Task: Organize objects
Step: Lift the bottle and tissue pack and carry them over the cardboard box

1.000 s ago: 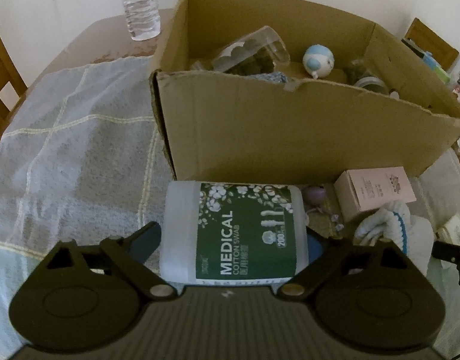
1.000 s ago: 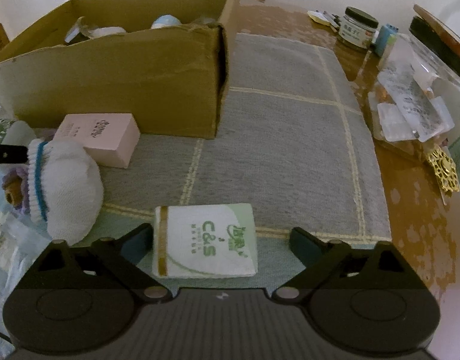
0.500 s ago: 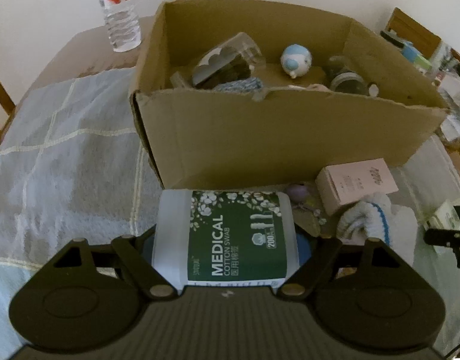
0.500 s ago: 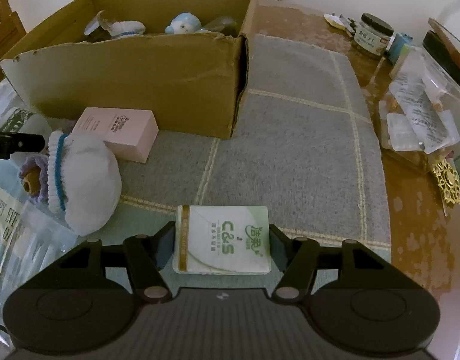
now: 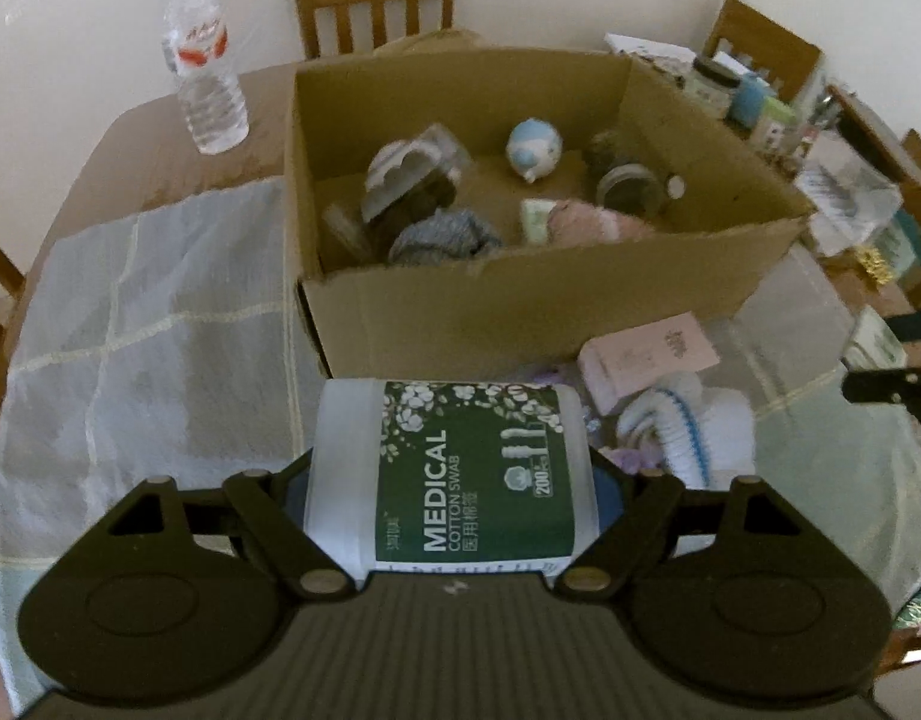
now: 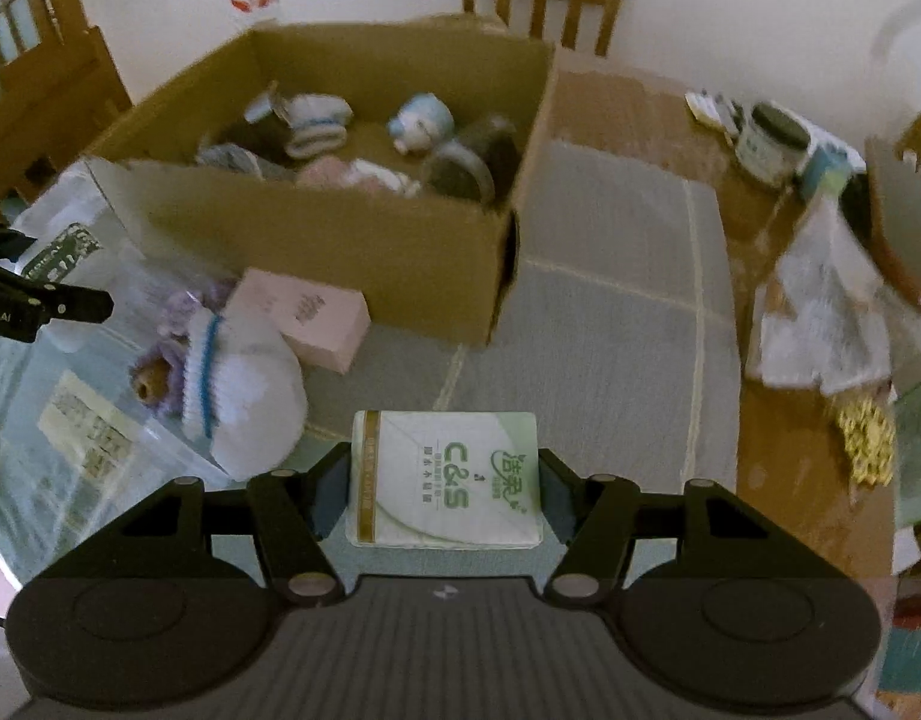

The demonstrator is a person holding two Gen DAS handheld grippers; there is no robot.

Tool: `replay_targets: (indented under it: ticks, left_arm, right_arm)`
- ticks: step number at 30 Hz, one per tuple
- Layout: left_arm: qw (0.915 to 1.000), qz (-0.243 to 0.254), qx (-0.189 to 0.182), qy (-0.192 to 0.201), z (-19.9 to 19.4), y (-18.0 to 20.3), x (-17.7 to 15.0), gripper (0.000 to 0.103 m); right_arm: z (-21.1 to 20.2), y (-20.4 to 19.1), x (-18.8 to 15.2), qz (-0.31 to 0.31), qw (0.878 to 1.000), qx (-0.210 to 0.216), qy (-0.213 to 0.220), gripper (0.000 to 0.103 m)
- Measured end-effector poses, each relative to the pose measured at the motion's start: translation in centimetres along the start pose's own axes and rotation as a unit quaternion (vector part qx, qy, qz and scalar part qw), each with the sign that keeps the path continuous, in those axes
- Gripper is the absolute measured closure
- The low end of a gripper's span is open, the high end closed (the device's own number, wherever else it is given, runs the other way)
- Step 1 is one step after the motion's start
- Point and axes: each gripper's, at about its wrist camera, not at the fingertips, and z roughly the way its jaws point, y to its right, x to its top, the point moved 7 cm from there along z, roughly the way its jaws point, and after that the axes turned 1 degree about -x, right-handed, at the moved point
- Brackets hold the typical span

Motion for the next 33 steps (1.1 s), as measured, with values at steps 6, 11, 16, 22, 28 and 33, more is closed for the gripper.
replay_targets:
  ticks: [6, 11, 16, 22, 28, 33]
  left_arm:
    - [0.9993, 0.025, -0.013, 0.023, -2.6, 0.6, 3.1, 0.02]
    - [0.9977, 0.042, -0.017, 0.05, -3.7, 1.2, 6.7, 0.02]
    - [0.9955, 0.06, -0.017, 0.07, -3.6, 2.1, 10.3, 0.02]
    - [0.9943, 0.071, -0.01, 0.079, -2.0, 2.6, 13.8, 0.02]
    - [0.9945, 0.069, -0.016, 0.078, -0.1, 2.9, 16.2, 0.02]
    - [0.994, 0.08, -0.022, 0.071, 1.7, 3.8, 17.4, 0.02]
  right_arm:
    - [-2.2, -0.6, 3.0, -0.024, 0.999, 0.014, 0.032, 0.035]
    - [-3.5, -1.1, 6.5, -0.046, 0.996, 0.023, 0.067, 0.035]
    - [-3.9, -1.4, 9.9, -0.06, 0.994, 0.027, 0.092, 0.035]
    - [-2.9, -1.4, 13.4, -0.068, 0.991, 0.029, 0.108, 0.034]
    - [-1.9, -1.1, 14.4, -0.068, 0.991, 0.026, 0.114, 0.003]
    - [-1.3, -0.5, 13.6, -0.072, 0.992, 0.018, 0.107, 0.001]
